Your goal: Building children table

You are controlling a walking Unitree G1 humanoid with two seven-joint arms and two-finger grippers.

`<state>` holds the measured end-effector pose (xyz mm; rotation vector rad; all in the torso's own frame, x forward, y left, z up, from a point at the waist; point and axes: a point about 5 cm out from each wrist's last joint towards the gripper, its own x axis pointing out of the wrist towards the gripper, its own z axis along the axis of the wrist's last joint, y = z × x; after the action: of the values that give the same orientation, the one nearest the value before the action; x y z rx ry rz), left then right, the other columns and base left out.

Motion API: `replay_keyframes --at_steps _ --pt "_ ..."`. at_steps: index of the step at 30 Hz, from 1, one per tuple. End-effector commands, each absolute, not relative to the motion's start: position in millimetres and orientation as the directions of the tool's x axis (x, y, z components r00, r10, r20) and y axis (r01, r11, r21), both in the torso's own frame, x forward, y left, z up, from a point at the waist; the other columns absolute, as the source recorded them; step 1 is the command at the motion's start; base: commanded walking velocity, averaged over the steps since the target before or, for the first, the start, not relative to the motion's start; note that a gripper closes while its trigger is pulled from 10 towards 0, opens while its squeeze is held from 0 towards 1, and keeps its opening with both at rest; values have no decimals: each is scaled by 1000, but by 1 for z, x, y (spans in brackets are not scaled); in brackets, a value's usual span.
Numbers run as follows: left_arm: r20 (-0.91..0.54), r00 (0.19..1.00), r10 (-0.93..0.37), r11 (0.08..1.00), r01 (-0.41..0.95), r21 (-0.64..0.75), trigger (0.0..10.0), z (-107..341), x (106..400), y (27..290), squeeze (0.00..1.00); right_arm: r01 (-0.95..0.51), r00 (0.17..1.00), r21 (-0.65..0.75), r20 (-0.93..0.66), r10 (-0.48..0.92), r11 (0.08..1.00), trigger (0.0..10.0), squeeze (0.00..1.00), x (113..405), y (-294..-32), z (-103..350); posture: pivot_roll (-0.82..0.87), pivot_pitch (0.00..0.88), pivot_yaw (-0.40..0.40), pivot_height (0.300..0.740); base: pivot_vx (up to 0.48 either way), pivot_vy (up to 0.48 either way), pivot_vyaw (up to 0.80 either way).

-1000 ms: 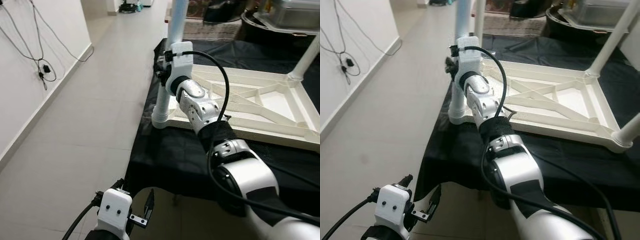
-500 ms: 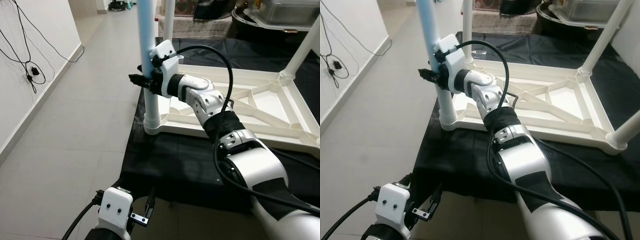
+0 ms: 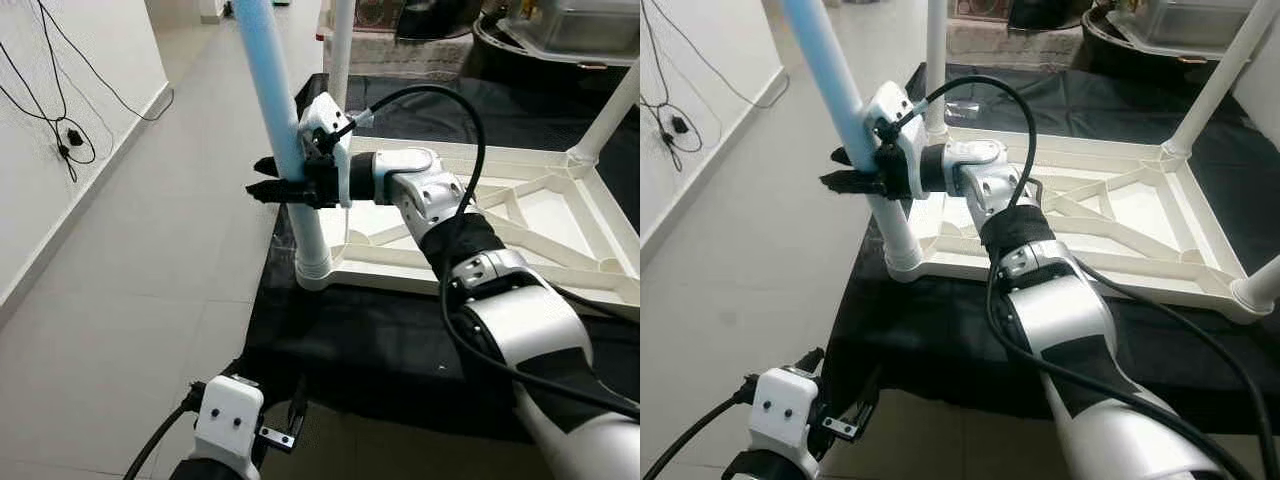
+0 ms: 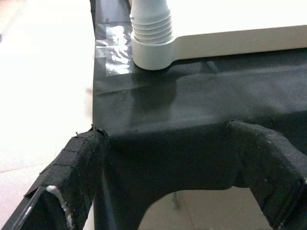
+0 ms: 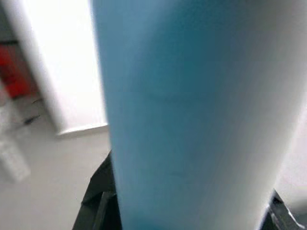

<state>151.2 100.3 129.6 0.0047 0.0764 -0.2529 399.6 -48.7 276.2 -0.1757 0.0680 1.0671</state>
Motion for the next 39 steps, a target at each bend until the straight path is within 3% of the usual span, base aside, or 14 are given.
replay_keyframes --at_steps 1,2,6,17,19,20,23,27,29,31,32,39 --pt "-88 965 -249 968 249 -3 10000 126 149 100 0 -781 571 55 -338 748 622 10000 0 400 -62 211 103 161 -47 740 0 0 0" --pt "-89 964 -249 968 249 -3 10000 126 149 100 0 -726 627 74 -337 702 684 10000 0 403 -67 210 103 161 -47 740 0 0 0" --pt "-91 964 -250 968 251 -4 10000 126 149 101 0 -690 651 127 -323 687 713 10000 0 404 -72 207 103 153 -45 740 0 0 0" --pt "-95 962 -254 967 255 -5 10000 125 148 100 0 -730 602 209 -252 758 650 10000 0 401 -78 204 106 144 -36 740 0 0 0" --pt "-96 962 -254 967 255 -6 10000 125 147 100 0 -714 616 228 -244 749 662 10000 0 401 -82 202 108 142 -38 740 0 0 0" --pt "-97 962 -255 967 256 -6 10000 125 147 100 0 -673 673 261 -172 719 692 10000 0 404 -89 205 108 142 -38 740 0 0 0" --pt "-97 962 -255 967 256 -6 10000 125 147 100 0 -667 685 304 -106 720 680 10000 0 406 -92 212 106 144 -35 740 0 0 0" --pt "-97 962 -256 966 257 -5 10000 125 148 101 0 -756 594 368 38 804 541 10000 0 403 -96 228 108 145 -35 740 0 0 0" --pt "-97 962 -256 966 257 -5 10000 125 148 101 0 -771 577 359 45 815 526 10000 0 402 -97 229 108 145 -35 740 0 0 0" --pt "-97 962 -257 966 258 -4 10000 125 148 101 0 -804 537 328 44 842 496 10000 0 399 -97 228 108 148 -34 740 0 0 0" --pt "-97 962 -257 966 258 -3 10000 126 148 101 0 -854 461 284 22 887 437 10000 0 394 -95 223 111 149 -35 740 0 0 0" --pt "-97 962 -256 966 257 0 10000 126 148 102 0 -907 376 164 -101 921 389 10000 0 387 -86 207 111 153 -32 740 0 0 0"
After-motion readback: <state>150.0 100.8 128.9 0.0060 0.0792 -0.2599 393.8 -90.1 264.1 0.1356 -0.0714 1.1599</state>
